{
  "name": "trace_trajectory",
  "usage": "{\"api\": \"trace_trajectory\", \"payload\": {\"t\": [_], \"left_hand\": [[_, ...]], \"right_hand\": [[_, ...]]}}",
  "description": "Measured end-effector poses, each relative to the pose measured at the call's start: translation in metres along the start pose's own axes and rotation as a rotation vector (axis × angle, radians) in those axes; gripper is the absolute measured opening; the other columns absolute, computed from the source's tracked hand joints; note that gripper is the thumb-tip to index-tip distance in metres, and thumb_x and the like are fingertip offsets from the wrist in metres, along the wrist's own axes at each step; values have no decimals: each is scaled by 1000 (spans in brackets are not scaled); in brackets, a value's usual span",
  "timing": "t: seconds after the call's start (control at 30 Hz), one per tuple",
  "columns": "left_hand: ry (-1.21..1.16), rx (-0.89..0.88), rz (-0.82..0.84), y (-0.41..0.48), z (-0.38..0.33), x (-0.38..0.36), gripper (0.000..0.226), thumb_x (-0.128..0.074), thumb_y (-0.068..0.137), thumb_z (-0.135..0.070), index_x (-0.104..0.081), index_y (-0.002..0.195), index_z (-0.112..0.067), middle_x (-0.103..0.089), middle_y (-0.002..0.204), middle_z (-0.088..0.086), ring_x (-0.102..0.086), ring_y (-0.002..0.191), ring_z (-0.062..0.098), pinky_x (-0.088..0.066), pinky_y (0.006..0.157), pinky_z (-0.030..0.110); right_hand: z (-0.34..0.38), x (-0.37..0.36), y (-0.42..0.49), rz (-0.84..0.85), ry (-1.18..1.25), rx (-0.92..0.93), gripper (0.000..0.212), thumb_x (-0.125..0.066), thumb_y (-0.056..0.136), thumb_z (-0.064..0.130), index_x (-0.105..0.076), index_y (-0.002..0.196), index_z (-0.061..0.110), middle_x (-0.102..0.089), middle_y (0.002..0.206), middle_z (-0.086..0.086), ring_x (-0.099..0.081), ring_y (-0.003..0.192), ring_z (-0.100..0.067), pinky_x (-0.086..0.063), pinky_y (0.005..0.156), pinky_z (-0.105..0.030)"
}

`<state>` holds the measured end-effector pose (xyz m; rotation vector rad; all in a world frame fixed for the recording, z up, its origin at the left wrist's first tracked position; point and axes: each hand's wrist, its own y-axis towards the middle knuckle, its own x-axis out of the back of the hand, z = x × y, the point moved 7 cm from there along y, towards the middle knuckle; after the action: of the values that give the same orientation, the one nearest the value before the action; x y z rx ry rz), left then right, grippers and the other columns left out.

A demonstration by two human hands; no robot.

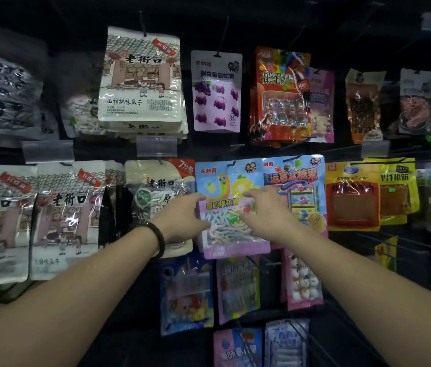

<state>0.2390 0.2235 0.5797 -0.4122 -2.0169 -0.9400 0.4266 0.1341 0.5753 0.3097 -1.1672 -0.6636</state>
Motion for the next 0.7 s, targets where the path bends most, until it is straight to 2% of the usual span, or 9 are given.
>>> {"api": "trace_trajectory", "payload": {"t": [0.07,0.1,0.17,0.27,0.4,0.53,0.63,0.7], "left_hand": [[-67,-31,-92,-33,3,-1,44,-75,95,-34,-64,137,-27,-72,104,-10,-65,87,4,-47,71,16],[-101,-52,-124,-53,4,-5,33,-75,95,-33,-69,127,-28,-72,95,-13,-65,84,0,-46,71,14],[-147,-94,-149,-101,3,-20,20,-73,97,-29,-69,116,-34,-71,89,-15,-65,78,-2,-45,70,13],[-139,-128,-144,-173,9,-47,16,-74,95,-29,-70,109,-37,-68,87,-19,-63,73,-4,-46,67,12],[-49,-53,117,-254,53,-116,11,-72,94,-40,-73,104,-39,-71,87,-22,-66,77,-4,-56,72,24],[0,68,347,-336,112,-191,14,-66,91,-46,-73,102,-39,-74,89,-22,-67,83,-6,-59,78,32],[32,228,471,-398,158,-241,21,-59,89,-35,-76,102,-34,-79,99,-17,-73,90,7,-59,82,29],[8,310,556,-436,180,-267,23,-55,89,-36,-76,98,-31,-79,102,-11,-72,90,13,-57,81,30]], "right_hand": [[10,0,-31,-96,33,118,34,-64,100,32,-65,133,26,-55,133,-1,-55,114,-18,-48,106,-40],[13,-4,-47,-125,51,159,24,-63,100,30,-69,123,26,-61,120,3,-57,107,-14,-51,101,-40],[18,-22,-81,-111,96,206,14,-65,99,28,-72,111,26,-65,104,7,-61,97,-11,-55,92,-39],[22,-65,-134,-26,160,232,13,-66,95,28,-73,104,23,-70,97,5,-64,94,-16,-55,88,-40],[21,-140,-209,166,232,204,9,-69,96,26,-73,104,23,-69,97,7,-64,91,-12,-52,84,-31],[7,-226,-287,307,345,112,9,-72,93,22,-75,102,23,-72,96,6,-67,90,-11,-55,85,-32],[-8,-299,-351,436,389,14,13,-71,85,20,-76,97,22,-74,93,4,-70,85,-12,-56,86,-33],[-23,-347,-399,544,375,-65,21,-64,79,25,-74,97,23,-74,90,7,-70,83,-15,-56,83,-33]]}}
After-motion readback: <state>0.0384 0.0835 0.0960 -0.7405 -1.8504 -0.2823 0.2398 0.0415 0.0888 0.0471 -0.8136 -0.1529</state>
